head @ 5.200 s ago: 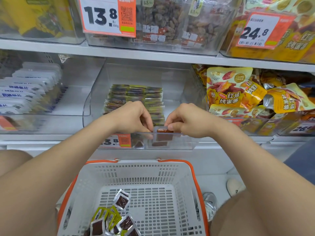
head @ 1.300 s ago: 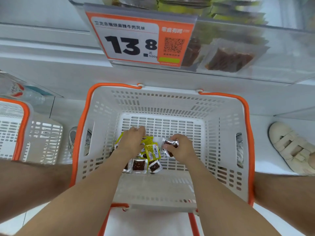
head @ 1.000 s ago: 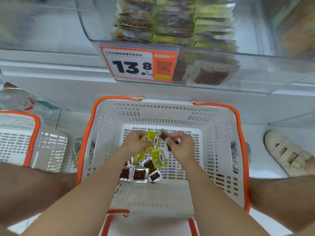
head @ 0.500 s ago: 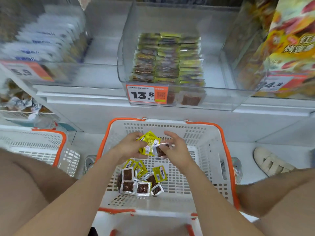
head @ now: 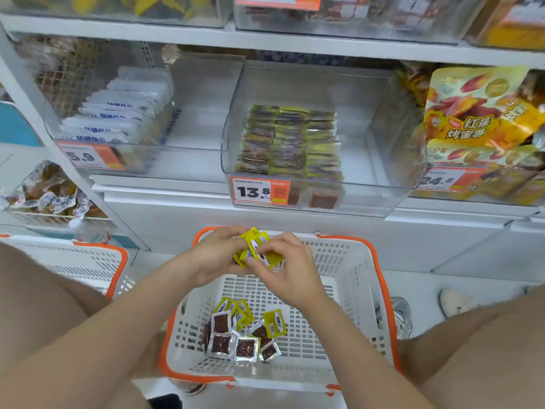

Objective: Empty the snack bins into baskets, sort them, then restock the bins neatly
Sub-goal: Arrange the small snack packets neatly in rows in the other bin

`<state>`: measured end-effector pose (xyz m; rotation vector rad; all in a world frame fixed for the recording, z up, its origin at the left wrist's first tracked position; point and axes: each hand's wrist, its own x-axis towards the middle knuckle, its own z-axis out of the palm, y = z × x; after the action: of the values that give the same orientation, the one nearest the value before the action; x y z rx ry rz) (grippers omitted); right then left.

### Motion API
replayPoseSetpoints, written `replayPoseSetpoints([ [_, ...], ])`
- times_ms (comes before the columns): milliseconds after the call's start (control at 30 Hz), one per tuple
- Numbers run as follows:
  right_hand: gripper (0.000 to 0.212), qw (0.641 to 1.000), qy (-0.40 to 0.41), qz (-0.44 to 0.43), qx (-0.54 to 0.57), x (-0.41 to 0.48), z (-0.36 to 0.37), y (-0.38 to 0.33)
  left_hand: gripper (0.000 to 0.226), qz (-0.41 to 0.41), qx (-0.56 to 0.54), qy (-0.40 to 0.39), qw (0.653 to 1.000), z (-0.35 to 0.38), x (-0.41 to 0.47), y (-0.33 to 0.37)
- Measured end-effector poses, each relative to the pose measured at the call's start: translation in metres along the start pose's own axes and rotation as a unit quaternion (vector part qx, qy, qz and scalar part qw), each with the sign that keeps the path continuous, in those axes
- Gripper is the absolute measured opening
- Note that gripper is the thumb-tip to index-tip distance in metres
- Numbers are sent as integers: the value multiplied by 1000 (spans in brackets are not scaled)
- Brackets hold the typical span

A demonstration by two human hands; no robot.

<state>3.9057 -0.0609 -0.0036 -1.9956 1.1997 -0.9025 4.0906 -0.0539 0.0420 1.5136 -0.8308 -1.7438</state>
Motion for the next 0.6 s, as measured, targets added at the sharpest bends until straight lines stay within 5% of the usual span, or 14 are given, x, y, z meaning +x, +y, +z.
replayPoseSetpoints([
  [133, 11, 997, 15, 73, 21, -1, -6, 8, 31, -4, -42, 1, 999, 3, 0, -12],
  [300, 62, 950, 14, 260, 174, 6, -8, 16, 27, 46, -49, 49, 997, 15, 0, -17],
  [367, 57, 938, -16, 298, 178, 7, -6, 21, 29, 75, 23, 70, 994, 17, 0, -20],
  [500, 33, 966, -66, 237, 79, 11, -19, 26, 32, 110, 145, 80, 980, 16, -1, -20],
  [600, 57, 981, -124, 148, 13, 11, -29, 22, 27, 120, 209, 81, 967, 7, 2, -16],
])
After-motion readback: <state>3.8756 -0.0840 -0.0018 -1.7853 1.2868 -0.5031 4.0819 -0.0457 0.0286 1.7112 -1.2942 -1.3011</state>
